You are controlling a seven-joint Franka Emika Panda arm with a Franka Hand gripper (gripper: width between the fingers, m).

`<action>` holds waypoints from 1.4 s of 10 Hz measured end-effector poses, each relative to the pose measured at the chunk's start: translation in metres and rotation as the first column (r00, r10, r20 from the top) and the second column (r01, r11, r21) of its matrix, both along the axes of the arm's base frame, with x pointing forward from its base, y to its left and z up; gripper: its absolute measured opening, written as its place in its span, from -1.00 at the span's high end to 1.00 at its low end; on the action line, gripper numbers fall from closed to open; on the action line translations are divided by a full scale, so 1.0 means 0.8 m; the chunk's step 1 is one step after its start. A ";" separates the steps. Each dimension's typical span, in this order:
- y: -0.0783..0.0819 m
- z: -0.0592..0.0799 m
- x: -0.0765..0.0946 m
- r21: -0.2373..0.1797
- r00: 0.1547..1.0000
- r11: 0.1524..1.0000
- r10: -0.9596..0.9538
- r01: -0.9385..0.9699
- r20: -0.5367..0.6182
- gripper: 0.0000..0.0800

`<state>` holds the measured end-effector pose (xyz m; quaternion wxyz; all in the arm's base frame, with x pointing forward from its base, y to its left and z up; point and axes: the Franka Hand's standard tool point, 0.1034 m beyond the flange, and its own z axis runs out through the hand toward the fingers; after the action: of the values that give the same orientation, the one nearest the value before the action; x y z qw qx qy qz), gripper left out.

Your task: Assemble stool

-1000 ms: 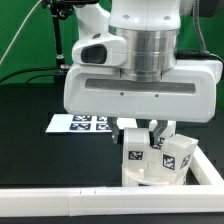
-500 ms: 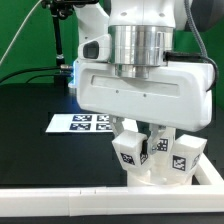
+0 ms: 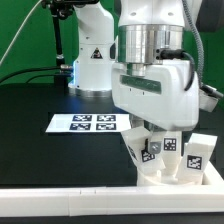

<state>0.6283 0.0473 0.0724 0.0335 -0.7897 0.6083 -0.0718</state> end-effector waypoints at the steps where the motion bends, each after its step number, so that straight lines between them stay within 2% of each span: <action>1: -0.001 -0.001 -0.003 0.005 0.997 0.997 -0.075 0.076 -0.016 0.15; 5: 0.002 -0.003 -0.016 0.018 0.922 0.923 -0.383 0.385 -0.052 0.15; 8: 0.006 -0.002 -0.014 0.018 0.922 0.922 -0.386 0.387 -0.039 0.15; 9: 0.006 -0.002 -0.014 0.016 0.926 0.926 -0.375 0.376 -0.040 -0.33; 10: 0.006 -0.002 -0.014 0.013 0.937 0.937 -0.348 0.349 -0.040 -0.57; 11: 0.006 -0.002 -0.014 0.011 0.940 0.940 -0.340 0.340 -0.042 -0.57; 12: 0.008 0.006 -0.017 0.002 0.982 0.985 -0.170 0.171 -0.079 -0.61; 14: 0.017 0.039 -0.014 0.018 0.996 0.998 0.061 -0.060 -0.066 -0.62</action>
Offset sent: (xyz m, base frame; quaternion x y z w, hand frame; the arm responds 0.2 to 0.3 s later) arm 0.0326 0.0079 0.0026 0.0564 0.0402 0.2526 0.9651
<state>0.6167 0.0613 0.1035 0.0216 -0.8096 0.5853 -0.0397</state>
